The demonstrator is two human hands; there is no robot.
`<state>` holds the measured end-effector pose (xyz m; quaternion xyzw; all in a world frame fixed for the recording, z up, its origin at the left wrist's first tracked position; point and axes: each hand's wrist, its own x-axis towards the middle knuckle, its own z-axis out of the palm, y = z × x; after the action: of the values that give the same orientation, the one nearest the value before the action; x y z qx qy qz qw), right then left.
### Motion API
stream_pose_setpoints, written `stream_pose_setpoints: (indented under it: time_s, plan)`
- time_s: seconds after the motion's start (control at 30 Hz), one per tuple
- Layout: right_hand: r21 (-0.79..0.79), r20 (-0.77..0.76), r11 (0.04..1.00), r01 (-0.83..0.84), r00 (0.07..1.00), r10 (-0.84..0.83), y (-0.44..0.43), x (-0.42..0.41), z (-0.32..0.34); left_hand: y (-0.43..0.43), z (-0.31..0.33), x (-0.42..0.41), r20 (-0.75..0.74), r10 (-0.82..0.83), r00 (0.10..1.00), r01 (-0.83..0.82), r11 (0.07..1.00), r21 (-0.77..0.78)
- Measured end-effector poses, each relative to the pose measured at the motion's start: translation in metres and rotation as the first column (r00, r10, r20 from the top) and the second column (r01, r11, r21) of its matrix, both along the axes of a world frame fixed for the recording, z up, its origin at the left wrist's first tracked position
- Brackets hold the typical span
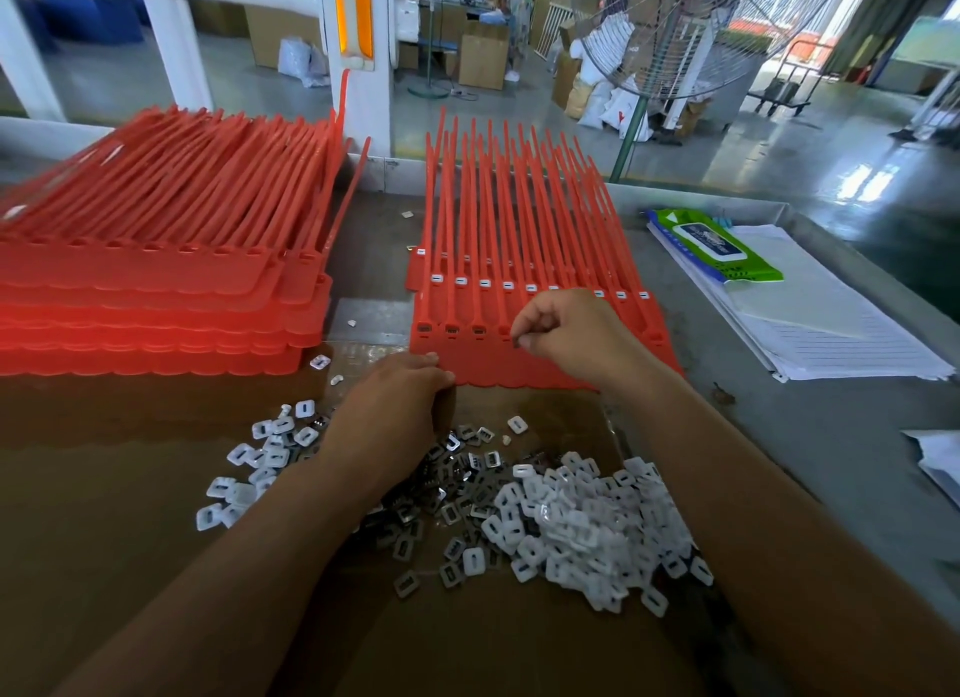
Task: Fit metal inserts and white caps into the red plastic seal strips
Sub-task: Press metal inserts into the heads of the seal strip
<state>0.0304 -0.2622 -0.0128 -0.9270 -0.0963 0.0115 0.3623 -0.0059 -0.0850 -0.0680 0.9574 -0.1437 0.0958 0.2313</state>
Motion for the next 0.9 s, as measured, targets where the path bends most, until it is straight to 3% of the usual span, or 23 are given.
stream_pose_setpoints:
  time_s: [0.9]
  plan:
    - [-0.048, -0.073, 0.978, 0.204, 0.976, -0.207, 0.016, 0.045, -0.025, 0.001, 0.004, -0.004, 0.03, -0.017, 0.999, 0.017, 1.0, -0.012]
